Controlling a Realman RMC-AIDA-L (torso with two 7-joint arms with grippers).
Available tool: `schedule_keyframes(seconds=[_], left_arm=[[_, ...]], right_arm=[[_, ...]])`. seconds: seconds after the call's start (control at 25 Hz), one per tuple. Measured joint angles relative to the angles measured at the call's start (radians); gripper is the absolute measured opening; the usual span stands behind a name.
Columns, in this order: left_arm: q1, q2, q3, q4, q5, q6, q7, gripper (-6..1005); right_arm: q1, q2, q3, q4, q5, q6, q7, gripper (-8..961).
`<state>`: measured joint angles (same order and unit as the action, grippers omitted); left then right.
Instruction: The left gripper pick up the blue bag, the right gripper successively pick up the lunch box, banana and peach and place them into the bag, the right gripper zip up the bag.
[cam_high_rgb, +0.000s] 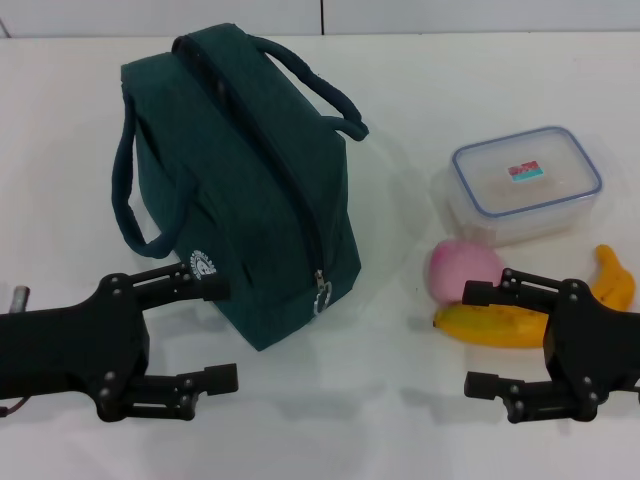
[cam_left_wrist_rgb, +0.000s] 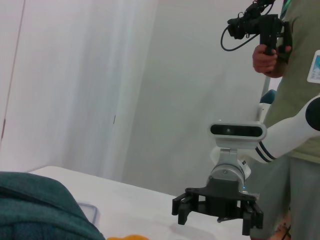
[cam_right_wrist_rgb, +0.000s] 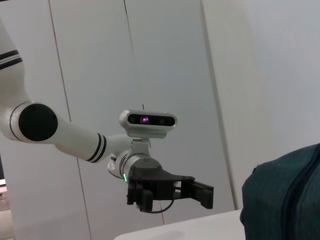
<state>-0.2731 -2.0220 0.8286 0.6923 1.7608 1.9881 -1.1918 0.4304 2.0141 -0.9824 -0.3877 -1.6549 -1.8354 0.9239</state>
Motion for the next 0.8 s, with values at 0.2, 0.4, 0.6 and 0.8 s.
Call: schedule_keyframes(seconds=[0.2,0.4,0.6,0.8], left_arm=[[0.000,-0.002,0.001,0.000,-0.001,0.000,0.000,888],[0.000,-0.003,0.000,0.000,-0.001,0.000,0.000,887],[0.002,-0.001,-0.002,0.000,-0.046,0.004,0.000,887],[0.006,0.003,-0.107,0.012,-0.149,0.003,-0.024,887]], right_arm=[[0.004,0.000,-0.002,0.014,0.009,0.000,0.002,855],[0.003,0.000,0.002,0.017,0.010,-0.001,0.002,855],[-0.002,0.000,0.006,0.024,0.025,0.000,0.000,854],[-0.004,0.000,0.007,0.025,0.038,0.007,0.003,854]])
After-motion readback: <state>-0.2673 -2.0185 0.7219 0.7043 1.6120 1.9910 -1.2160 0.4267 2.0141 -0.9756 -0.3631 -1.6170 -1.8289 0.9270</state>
